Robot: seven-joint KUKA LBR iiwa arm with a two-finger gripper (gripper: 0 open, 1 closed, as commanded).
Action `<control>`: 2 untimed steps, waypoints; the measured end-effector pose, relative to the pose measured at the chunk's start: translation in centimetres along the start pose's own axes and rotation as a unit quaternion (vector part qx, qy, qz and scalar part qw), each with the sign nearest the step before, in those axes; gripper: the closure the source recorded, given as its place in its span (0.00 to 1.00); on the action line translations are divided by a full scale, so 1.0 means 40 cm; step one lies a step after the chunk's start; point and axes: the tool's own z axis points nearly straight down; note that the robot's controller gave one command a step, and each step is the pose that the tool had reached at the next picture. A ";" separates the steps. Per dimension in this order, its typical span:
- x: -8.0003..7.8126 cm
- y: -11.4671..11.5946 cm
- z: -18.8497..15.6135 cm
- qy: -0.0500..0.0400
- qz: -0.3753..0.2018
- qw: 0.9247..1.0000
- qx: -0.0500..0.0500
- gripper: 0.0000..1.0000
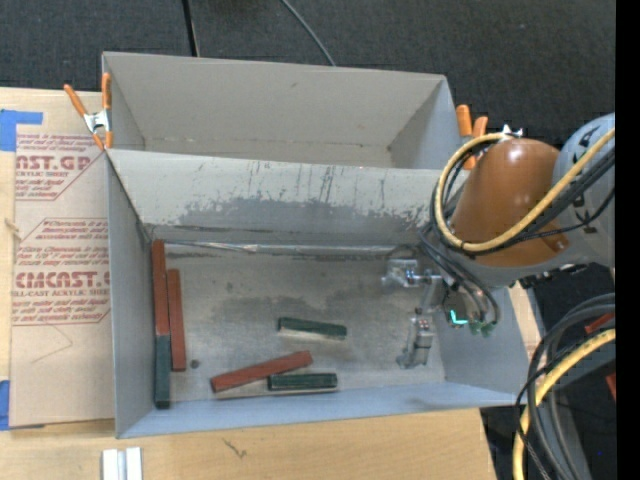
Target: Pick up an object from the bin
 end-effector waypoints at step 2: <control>-0.048 0.154 0.168 -0.006 -0.011 1.000 0.000 0.00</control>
Offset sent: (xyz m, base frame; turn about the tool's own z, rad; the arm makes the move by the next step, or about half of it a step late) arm 0.0219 0.0819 -0.0911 -0.0321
